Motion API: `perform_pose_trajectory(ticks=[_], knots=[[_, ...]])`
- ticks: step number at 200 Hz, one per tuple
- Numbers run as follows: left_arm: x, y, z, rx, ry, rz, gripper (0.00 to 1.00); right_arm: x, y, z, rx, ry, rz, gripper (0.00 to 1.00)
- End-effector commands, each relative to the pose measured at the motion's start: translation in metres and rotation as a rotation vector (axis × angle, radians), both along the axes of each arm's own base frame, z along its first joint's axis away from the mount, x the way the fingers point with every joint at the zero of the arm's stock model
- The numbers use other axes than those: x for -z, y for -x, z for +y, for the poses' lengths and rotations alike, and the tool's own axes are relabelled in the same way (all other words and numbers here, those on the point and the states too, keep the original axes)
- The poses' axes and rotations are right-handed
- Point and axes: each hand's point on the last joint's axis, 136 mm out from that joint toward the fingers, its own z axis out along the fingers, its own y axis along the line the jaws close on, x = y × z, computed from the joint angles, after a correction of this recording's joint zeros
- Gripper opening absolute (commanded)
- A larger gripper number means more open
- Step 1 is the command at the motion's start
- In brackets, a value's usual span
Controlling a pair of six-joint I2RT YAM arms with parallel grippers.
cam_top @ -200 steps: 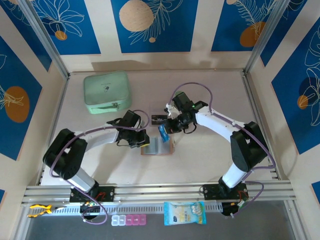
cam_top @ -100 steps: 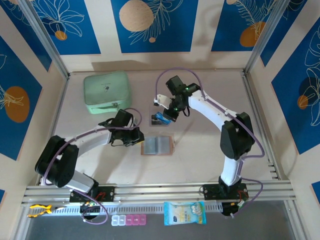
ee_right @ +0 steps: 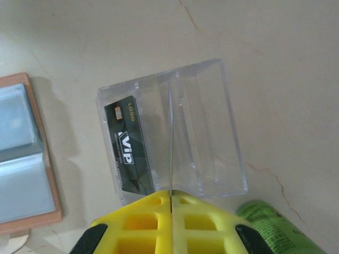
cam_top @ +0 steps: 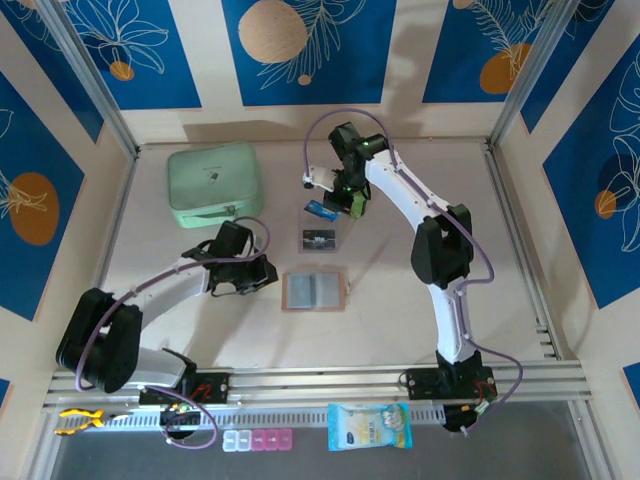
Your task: Take the credit cards out of the card holder
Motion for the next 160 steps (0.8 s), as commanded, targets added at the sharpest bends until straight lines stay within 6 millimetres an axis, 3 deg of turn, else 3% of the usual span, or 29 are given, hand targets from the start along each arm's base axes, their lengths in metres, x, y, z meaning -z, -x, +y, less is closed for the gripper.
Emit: perform_pose_trajectory(ticks=[1,126,160], knots=[[0.001,0.005,0.008,-0.008,-0.018,0.008,0.14,0.006,0.01,0.0,-0.052,-0.006,0.077,0.0],[-0.004,0.009,0.019,-0.033,-0.043,0.008,0.14,0.045,0.012,0.003,-0.097,0.023,0.211,0.0],[-0.002,0.009,0.019,-0.033,-0.041,0.014,0.14,0.047,0.006,0.007,-0.073,0.007,0.207,0.25]])
